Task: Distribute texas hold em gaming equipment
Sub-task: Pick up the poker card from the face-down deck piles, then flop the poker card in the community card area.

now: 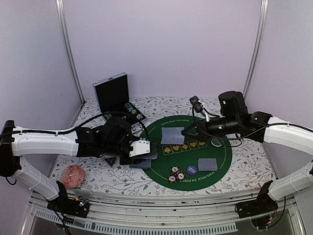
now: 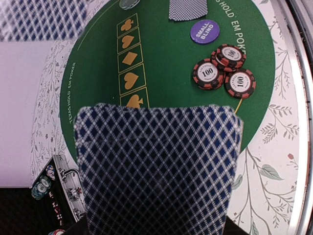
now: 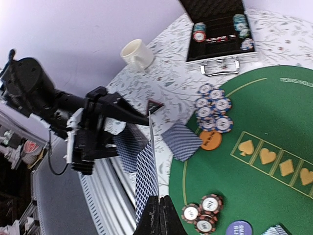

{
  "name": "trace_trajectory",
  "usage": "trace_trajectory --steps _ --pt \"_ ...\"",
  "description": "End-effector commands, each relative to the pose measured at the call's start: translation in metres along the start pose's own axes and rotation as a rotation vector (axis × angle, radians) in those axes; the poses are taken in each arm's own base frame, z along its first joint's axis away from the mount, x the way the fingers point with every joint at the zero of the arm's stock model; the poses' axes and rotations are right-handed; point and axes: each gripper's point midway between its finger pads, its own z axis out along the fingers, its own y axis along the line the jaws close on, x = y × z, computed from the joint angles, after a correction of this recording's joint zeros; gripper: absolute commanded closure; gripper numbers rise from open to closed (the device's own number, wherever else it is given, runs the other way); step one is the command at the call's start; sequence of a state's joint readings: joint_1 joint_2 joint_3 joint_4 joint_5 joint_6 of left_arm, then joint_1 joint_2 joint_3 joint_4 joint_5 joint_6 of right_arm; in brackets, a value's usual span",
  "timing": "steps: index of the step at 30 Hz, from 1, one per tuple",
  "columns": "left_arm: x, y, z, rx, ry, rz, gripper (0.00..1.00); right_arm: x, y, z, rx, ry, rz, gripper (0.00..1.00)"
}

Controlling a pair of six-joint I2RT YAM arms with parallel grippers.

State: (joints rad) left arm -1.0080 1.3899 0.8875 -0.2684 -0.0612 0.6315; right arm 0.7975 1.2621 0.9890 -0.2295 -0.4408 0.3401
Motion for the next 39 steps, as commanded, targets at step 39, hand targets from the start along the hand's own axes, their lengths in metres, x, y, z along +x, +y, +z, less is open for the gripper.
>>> trace_trajectory --steps 39 --pt "0.021 0.087 -0.018 -0.251 0.055 -0.225 0.47 0.103 -0.156 0.184 0.524 0.567 -0.896 0.98"
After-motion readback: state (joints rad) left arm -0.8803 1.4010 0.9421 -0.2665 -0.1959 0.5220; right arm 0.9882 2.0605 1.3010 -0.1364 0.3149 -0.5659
